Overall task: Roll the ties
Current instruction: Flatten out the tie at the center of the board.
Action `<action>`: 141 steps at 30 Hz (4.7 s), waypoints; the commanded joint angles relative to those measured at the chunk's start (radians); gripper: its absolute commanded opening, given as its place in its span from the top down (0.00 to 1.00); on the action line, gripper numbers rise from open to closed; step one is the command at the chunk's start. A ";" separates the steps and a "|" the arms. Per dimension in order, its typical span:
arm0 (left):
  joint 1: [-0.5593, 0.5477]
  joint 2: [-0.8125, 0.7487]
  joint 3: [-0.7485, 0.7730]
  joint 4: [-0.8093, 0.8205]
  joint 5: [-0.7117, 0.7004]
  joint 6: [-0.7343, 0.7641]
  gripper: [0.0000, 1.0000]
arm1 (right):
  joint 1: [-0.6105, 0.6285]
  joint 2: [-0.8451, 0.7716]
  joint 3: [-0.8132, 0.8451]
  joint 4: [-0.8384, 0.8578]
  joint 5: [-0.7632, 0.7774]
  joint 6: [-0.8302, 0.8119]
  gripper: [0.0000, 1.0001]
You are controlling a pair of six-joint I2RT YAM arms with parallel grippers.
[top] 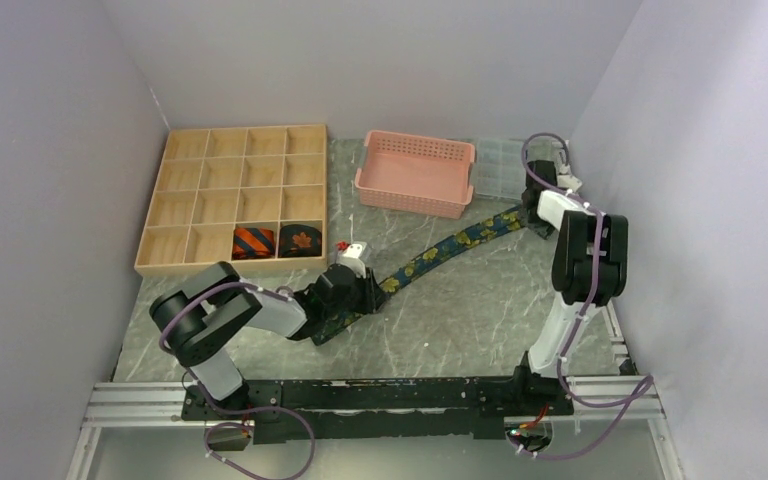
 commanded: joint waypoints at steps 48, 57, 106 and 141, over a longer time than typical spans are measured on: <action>-0.374 -0.808 -0.124 -0.798 -0.430 -0.079 0.44 | 0.144 -0.401 -0.438 0.318 -0.052 0.141 0.45; -0.483 -0.555 -0.061 -0.752 -0.411 -0.079 0.45 | 0.258 -0.145 -0.156 0.264 -0.087 0.042 0.48; -0.186 -0.888 -0.083 -1.064 -0.711 -0.248 0.28 | 0.482 -0.596 -0.504 0.426 -0.277 0.055 0.29; -0.040 -0.998 0.065 -1.440 -0.692 -0.291 0.19 | 0.894 0.153 0.060 0.274 -0.263 -0.298 0.35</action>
